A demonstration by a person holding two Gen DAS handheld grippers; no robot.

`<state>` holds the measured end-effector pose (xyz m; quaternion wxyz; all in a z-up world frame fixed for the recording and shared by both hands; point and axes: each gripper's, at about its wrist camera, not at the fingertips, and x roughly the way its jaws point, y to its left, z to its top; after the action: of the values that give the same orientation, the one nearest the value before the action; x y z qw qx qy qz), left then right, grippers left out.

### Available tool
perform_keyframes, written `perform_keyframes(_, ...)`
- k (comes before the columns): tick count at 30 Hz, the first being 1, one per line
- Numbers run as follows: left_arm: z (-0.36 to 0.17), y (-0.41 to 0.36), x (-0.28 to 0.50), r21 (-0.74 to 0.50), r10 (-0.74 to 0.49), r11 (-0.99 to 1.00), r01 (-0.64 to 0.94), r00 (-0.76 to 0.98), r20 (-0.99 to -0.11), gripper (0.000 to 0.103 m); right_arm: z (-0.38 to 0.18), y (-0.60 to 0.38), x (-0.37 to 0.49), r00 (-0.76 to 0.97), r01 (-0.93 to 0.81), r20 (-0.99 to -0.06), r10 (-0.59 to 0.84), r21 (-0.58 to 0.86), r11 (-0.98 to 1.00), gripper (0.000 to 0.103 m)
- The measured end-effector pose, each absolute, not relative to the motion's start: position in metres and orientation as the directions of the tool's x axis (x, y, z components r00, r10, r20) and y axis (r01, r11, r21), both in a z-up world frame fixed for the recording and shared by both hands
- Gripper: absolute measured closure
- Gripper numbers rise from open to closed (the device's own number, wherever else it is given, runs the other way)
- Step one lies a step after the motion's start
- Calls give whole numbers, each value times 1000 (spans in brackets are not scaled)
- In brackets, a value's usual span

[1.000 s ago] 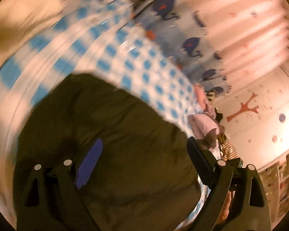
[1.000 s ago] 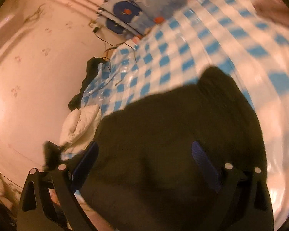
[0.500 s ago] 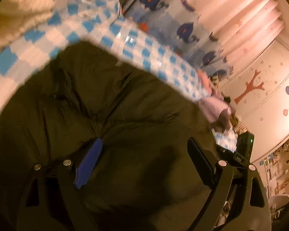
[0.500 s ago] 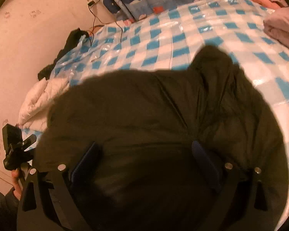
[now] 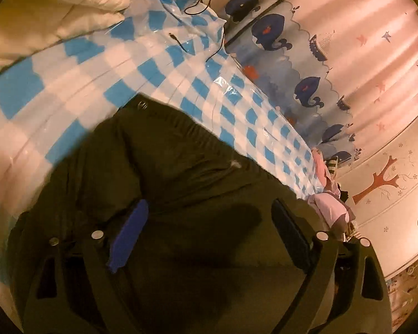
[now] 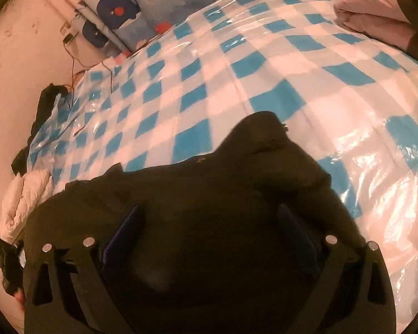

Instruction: Fold large clothes

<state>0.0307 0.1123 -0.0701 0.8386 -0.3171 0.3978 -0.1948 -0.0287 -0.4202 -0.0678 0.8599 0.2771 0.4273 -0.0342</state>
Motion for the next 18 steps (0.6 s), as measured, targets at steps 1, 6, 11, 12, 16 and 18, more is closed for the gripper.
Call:
perform_keyframes(1,-71,110,31,-675,-573,734,76,603,-555,17,-68,-420,-26,620,293,-764,181,439,850,9)
perform_keyframes(6,-44,113,11,-668,-546,743,48,622,-562,17,-39,-428,-52,658,285,-723,211,498,819,9)
perform_keyframes(11,-35,108,-17,-595,-513,796,106,640,-572,14,-29,-431,-101,679,286,-723,129,422,860,8)
perform_keyframes(12,-45,108,-13,-595,-516,799,89,610,-601,14,-47,-435,-100,628,296,-764,148,410,863,8)
perform_keyframes(16,-54,109,-13,-595,-508,803,42,570,-645,14,-51,-448,-106,609,318,-770,192,459,830,8)
perform_keyframes(18,-39,118,-26,-625,-529,779,38,576,-623,14,-27,-445,-122,661,262,-716,224,500,825,8)
